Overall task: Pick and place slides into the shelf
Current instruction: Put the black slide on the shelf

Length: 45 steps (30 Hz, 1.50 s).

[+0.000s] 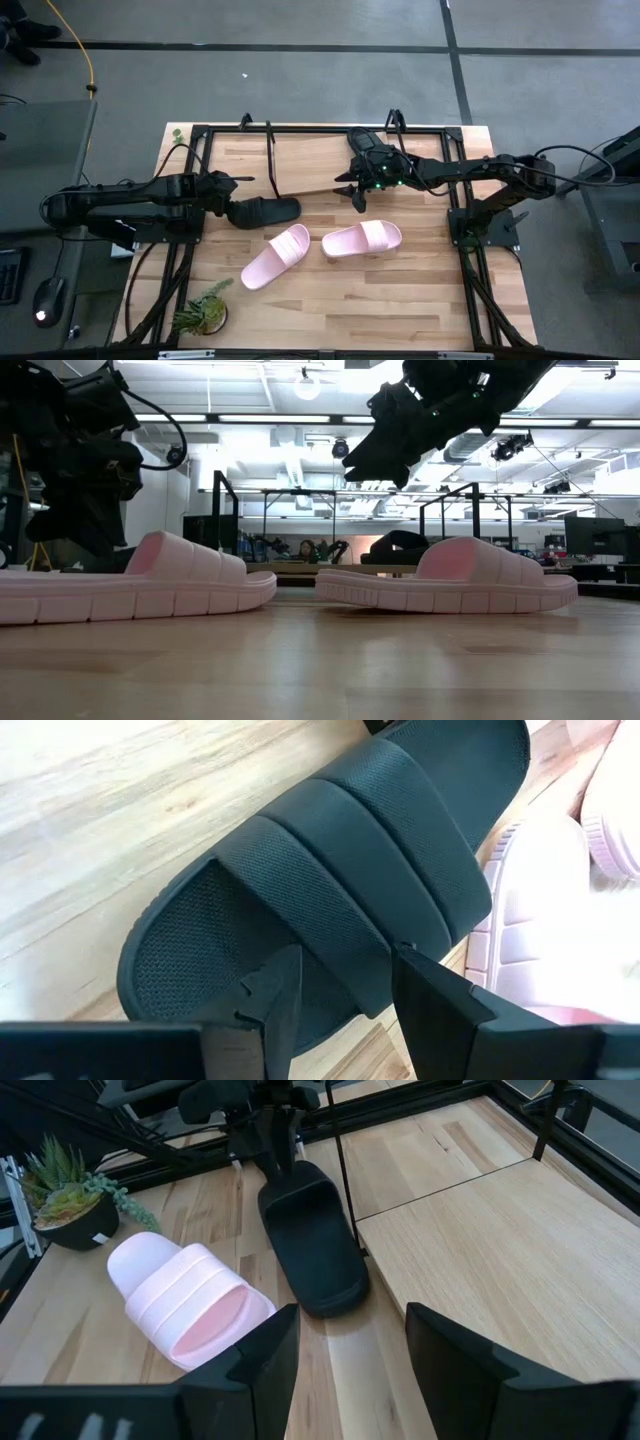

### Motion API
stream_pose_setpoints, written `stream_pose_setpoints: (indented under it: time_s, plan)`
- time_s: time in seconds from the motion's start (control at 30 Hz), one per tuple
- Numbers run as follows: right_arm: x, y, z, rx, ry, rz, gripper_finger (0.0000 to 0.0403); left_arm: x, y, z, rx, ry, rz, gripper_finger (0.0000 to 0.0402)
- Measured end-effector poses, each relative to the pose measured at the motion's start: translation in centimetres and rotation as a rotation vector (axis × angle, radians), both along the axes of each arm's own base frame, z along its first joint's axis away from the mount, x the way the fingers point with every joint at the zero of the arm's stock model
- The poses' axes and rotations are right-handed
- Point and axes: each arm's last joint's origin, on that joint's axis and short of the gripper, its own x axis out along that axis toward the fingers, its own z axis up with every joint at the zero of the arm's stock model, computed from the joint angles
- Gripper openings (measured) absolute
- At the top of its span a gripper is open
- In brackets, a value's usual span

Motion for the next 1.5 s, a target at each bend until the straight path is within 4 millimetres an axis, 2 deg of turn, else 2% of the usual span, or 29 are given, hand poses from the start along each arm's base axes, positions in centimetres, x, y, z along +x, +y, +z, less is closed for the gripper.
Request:
stream_pose_setpoints:
  time_s: [0.37,0.63,0.9,1.23,1.5]
  plan:
    - [0.0,0.0,0.0,0.000,0.000,0.000,0.0177,-0.1,0.0,-1.2,-0.013,-0.006,0.031,0.0143]
    - [0.0,0.0,0.0,0.000,0.000,0.000,0.0177,0.9,0.3,-0.5,0.026,-0.141,0.007,0.0143]
    - [0.0,0.0,0.0,0.000,0.000,0.000,0.0177,1.3,0.5,-0.8,0.026,-0.127,0.009,0.0143]
    - [0.0,0.0,0.0,0.003,0.000,-0.001,0.0177,3.8,1.5,-1.8,0.045,-0.161,-0.008,0.0143]
    - [0.0,0.0,0.0,0.002,0.000,-0.001,0.0177,5.8,2.0,-2.9,0.043,-0.216,-0.140,0.0135]
